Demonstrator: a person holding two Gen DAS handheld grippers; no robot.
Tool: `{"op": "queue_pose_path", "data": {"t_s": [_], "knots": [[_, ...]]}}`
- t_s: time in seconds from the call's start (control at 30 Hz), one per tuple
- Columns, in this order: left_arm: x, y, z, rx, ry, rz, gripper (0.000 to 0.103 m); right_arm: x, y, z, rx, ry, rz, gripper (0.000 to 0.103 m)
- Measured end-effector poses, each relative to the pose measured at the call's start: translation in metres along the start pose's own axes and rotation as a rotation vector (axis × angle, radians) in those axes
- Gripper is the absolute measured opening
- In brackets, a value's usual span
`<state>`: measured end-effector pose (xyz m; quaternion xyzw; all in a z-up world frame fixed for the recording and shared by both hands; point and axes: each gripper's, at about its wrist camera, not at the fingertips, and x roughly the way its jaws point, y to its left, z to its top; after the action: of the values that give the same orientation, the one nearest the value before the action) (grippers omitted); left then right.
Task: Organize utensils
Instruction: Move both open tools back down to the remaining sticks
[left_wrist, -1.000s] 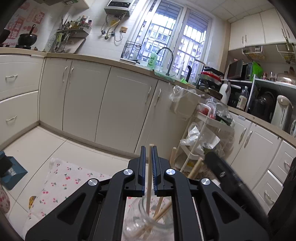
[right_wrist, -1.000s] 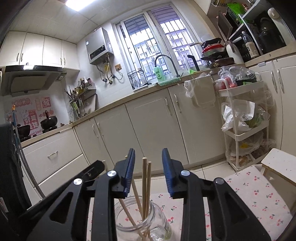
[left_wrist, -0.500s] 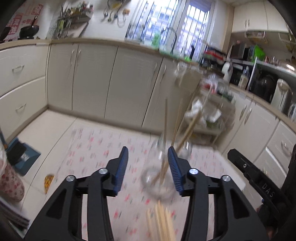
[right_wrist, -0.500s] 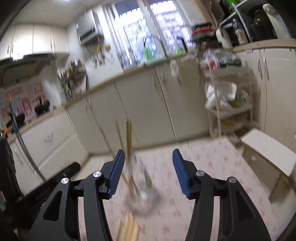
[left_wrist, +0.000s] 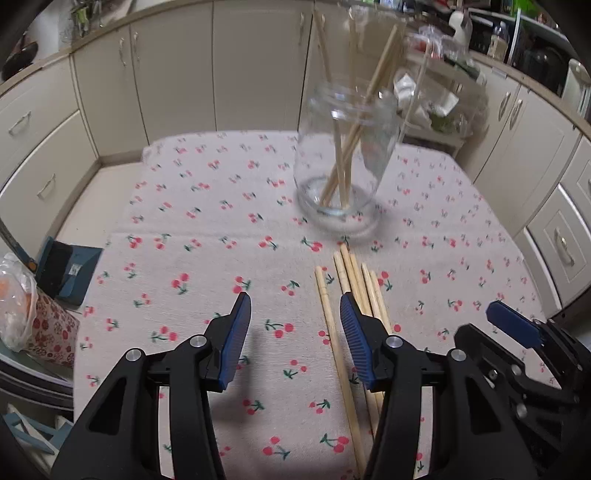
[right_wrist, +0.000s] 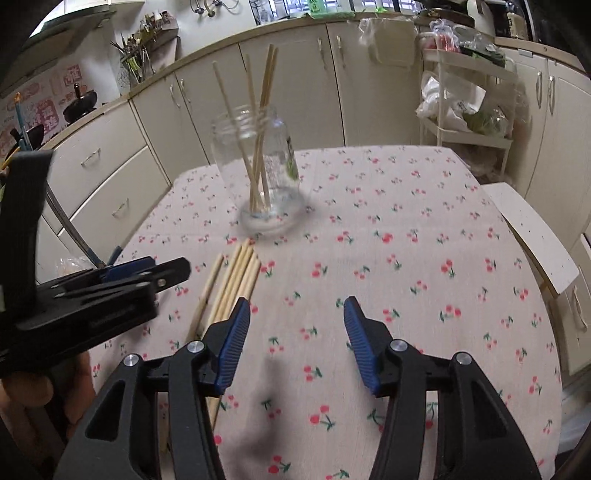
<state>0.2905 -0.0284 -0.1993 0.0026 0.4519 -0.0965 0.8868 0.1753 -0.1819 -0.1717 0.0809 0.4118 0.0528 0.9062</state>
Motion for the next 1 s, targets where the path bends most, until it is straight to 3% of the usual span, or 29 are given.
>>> {"op": "queue_pose_path", "data": {"t_s": [0.17,0.4,0.63,0.7,0.8,1.0], "knots": [[0.018,-0.002,0.003,0.012,0.053,0.040,0.048,0.004,-0.001,0.000,-0.002,0.016,0.000,0.052],[0.030,-0.011,0.005,0.080,0.065,0.064,0.047,0.013,0.000,-0.002,-0.010,0.044,-0.001,0.052],[0.027,-0.004,0.008,0.100,0.079,0.037,0.022,0.021,0.015,0.004,-0.053,0.052,0.023,0.050],[0.027,-0.001,0.009,0.101,0.083,0.030,0.020,0.028,0.022,0.007,-0.069,0.066,0.030,0.041],[0.027,-0.001,0.008,0.104,0.080,0.028,0.020,0.039,0.028,0.010,-0.081,0.091,0.023,0.037],[0.027,-0.001,0.006,0.107,0.074,0.027,0.020,0.049,0.032,0.011,-0.102,0.116,0.027,0.036]]}}
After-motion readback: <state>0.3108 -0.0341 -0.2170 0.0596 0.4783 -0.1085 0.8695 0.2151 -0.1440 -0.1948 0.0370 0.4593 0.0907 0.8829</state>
